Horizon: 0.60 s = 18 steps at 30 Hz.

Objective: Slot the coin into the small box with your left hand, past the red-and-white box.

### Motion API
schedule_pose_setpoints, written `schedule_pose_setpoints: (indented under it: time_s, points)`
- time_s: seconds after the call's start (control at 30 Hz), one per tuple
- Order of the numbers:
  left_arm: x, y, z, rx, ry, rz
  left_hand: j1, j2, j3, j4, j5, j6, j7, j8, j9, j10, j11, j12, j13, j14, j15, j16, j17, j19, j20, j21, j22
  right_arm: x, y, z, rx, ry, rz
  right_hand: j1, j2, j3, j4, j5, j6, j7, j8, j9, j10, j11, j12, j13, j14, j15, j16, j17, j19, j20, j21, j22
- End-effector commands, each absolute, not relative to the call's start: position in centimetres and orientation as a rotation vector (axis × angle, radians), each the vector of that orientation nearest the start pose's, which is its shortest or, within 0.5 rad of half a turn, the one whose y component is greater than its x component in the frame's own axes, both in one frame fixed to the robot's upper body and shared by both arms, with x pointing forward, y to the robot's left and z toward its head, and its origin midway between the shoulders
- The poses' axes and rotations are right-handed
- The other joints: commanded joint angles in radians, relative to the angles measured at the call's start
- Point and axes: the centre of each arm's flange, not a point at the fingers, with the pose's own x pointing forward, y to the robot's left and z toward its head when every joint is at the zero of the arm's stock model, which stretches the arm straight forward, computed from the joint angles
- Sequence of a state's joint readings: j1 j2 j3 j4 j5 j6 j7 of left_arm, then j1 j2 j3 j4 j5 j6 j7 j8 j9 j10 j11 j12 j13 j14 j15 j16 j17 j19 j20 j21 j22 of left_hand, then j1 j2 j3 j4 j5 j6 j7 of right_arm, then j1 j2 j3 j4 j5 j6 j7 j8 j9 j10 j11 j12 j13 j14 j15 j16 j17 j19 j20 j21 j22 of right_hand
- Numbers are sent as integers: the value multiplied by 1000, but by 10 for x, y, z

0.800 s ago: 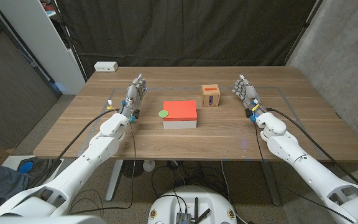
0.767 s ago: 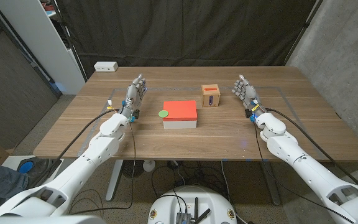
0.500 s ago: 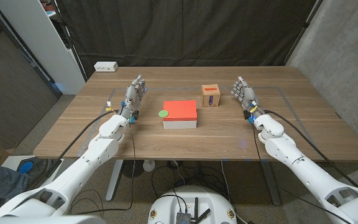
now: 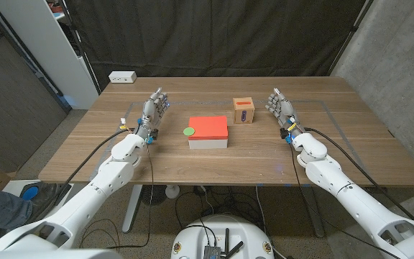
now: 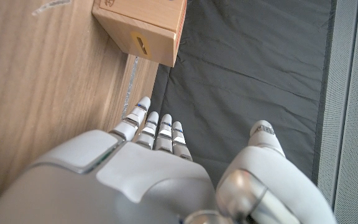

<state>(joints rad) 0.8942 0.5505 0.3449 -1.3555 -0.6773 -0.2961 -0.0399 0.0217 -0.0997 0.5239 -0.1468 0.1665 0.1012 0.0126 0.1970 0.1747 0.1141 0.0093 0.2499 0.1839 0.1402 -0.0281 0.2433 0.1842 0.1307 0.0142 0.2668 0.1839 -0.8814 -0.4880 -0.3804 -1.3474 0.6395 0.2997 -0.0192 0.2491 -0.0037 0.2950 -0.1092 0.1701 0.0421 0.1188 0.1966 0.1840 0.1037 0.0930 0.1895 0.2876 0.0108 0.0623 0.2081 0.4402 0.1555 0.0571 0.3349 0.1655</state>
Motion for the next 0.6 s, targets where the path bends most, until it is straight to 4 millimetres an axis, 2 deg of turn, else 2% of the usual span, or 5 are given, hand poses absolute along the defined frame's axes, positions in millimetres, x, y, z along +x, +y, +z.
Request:
schedule_pose_setpoints:
  time_s: [0.03, 0.2, 0.27, 0.43, 0.6]
  points:
    - [636, 308, -36, -12, -511, -164, -2, -2, -9, 2, 4, 48, 6, 2, 2, 110, -8, 12, 3, 211, -3, 47, 5, 159, 23, 50, 10, 636, -268, -44, 77, -608, 189, 2, 11, 6, -3, 5, 9, 28, 6, 2, 17, -1, 11, -2, 9, 6, 8, 1, 12, -3, -3, 6]
    - [635, 308, -36, -6, -478, -129, -14, -4, -23, 12, 4, 120, 27, 11, 3, 329, -20, 58, 8, 402, -16, 87, 14, 280, -2, 112, 41, 635, -270, -45, 86, -610, 178, 2, 13, 6, -5, 6, 14, 28, 7, 2, 18, -1, 10, -7, 13, 8, 9, -2, 16, -2, -6, 6]
    - [635, 308, -36, 0, -465, -126, -16, -1, -29, 17, 4, 144, 31, 11, 3, 446, 4, 85, 11, 477, -25, 111, 24, 318, -11, 146, 64, 634, -271, -45, 83, -613, 178, 2, 14, 6, -5, 6, 16, 27, 7, 2, 20, -2, 11, -9, 15, 6, 10, -2, 18, -1, -6, 6]
    - [637, 307, -34, -9, -458, -109, -16, 7, -47, 29, 6, 259, 71, 22, 4, 768, -22, 153, 18, 756, -70, 220, 53, 492, -37, 290, 149, 635, -271, -46, 93, -614, 173, 2, 16, 6, -6, 6, 19, 27, 7, 2, 24, 1, 12, -13, 18, 7, 11, -4, 22, 1, -8, 6]
    - [638, 307, -34, -17, -444, -90, -12, 5, -52, 27, 7, 340, 77, 23, 4, 953, -72, 189, 27, 935, -130, 298, 68, 651, -102, 411, 215, 637, -271, -47, 100, -613, 171, 2, 17, 7, -8, 6, 21, 25, 7, 2, 27, 1, 12, -16, 21, 9, 12, -6, 25, 0, -11, 6]
